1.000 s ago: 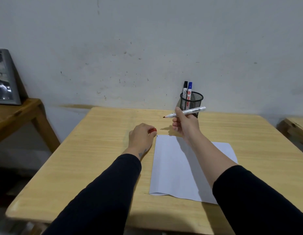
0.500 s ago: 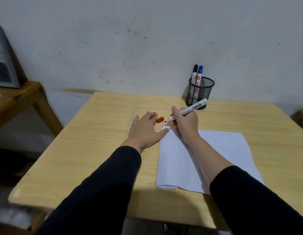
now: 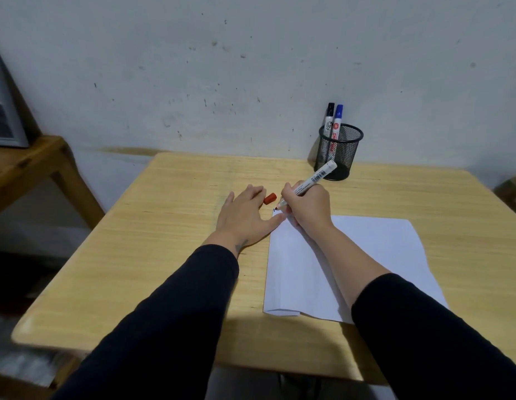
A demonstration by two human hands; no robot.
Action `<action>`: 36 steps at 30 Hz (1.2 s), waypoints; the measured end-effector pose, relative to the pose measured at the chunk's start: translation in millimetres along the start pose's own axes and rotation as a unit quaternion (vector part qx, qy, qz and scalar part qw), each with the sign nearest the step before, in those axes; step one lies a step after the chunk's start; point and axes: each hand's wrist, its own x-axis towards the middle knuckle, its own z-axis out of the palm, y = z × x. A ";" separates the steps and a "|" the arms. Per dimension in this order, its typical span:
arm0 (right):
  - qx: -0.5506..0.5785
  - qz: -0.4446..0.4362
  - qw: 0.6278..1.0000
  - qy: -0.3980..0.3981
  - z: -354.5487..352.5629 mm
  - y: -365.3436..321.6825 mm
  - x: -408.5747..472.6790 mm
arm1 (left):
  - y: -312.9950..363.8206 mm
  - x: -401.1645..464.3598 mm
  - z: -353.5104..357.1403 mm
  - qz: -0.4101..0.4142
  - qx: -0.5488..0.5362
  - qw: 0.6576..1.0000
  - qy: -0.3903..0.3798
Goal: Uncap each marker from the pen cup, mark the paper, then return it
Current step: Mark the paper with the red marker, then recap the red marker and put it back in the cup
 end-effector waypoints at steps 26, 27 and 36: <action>0.269 0.133 0.953 -0.049 -87.1 -33.9 33.9 | 25.7 22.1 -41.4 -0.052 -0.315 0.938 0.133; 0.284 0.124 0.950 -0.048 -93.8 -39.7 34.5 | 33.5 26.0 -49.4 -0.032 -0.328 0.932 0.149; 0.359 0.047 0.931 -0.039 -148.1 -88.2 40.3 | 85.5 58.5 -93.4 0.078 -0.344 0.917 0.187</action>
